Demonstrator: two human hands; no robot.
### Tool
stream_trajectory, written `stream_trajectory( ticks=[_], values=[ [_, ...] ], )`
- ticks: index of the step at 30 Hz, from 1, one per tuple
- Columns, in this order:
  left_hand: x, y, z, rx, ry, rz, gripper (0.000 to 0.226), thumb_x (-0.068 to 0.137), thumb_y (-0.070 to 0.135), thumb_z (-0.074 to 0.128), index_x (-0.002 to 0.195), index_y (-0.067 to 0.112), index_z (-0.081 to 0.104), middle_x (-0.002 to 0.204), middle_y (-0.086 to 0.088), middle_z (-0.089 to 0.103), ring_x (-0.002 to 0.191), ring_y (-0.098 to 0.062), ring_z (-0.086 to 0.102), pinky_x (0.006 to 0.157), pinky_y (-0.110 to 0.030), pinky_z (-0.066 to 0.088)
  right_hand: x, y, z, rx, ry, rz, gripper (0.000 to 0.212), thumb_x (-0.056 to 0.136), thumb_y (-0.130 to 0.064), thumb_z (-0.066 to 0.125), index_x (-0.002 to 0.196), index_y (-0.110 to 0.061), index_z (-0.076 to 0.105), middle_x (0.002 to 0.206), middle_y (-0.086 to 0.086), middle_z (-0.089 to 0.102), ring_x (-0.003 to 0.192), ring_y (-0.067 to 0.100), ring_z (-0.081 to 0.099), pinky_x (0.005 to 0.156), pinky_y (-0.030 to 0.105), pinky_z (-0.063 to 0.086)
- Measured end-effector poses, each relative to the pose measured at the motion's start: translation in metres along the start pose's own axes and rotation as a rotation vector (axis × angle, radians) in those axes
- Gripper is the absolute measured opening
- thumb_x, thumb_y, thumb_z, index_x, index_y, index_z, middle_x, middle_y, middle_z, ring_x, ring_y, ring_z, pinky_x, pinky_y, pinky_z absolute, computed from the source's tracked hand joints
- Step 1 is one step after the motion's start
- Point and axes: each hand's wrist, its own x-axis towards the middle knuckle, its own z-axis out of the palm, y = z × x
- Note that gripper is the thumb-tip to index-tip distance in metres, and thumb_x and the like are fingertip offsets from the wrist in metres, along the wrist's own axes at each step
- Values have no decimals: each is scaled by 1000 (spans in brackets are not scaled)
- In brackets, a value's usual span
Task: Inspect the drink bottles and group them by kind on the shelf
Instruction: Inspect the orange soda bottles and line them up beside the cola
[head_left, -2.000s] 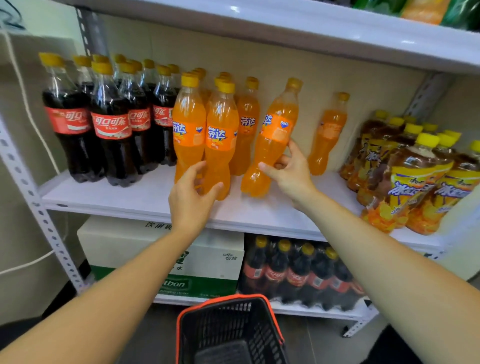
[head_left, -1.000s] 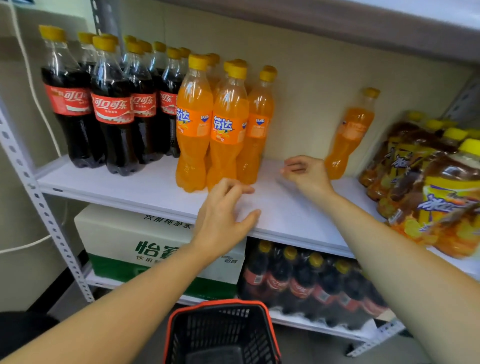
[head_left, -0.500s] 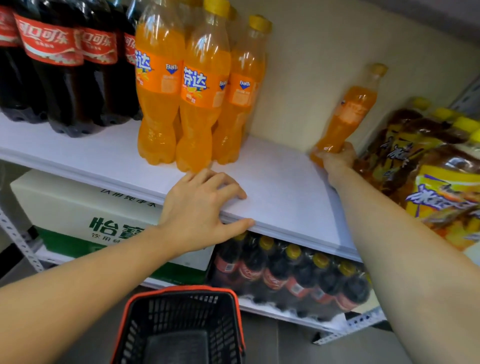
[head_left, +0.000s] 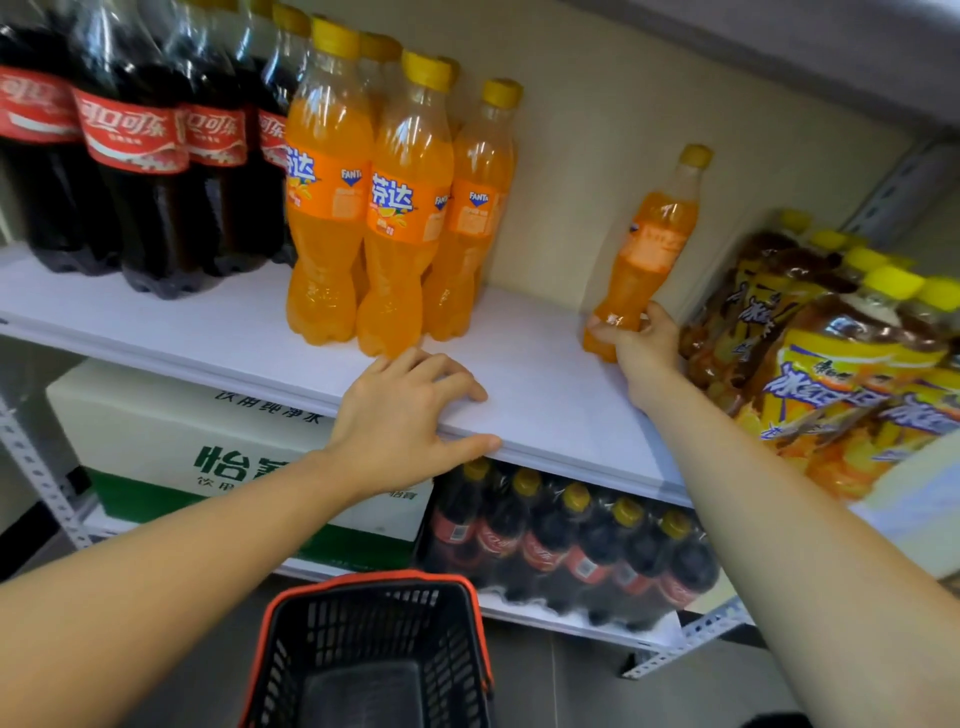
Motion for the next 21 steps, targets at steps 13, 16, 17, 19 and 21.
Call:
stream_trajectory(
  ticks=[13,16,17,19,21],
  values=[
    [17,29,-32,-890,6,-350,16,90,31,78,103,23,75,112,7,72,113,-10,63,102,-42,49,-166,-50,-41,102,-253,59,40,80,-8,85,115,-16,69,112,9,75,106,33,71,91,54,59],
    [13,45,-43,-1129,-77,-293,43,85,37,77,124,24,65,119,3,71,108,-7,67,91,-31,56,-197,-50,-47,79,-294,53,43,77,-14,88,115,-22,69,109,3,76,105,27,71,93,54,58],
    [12,49,-46,-1154,-105,-266,56,83,44,76,132,25,59,124,3,70,110,-8,67,91,-31,58,-206,-48,-48,72,-309,52,45,75,-17,89,115,-22,70,107,2,76,104,26,72,94,54,58],
    [10,56,-50,-1142,-141,-214,76,78,51,77,144,26,49,131,3,66,113,-13,68,92,-32,58,-220,-40,-49,65,-343,70,45,71,-24,89,113,-25,72,105,1,77,103,26,72,95,55,57],
    [9,61,-53,-1163,-157,-211,83,81,50,81,150,26,41,134,4,64,112,-14,69,90,-31,58,-230,-30,-48,64,-393,102,45,70,-25,88,112,-28,73,106,0,78,105,25,72,97,54,56]
  ],
)
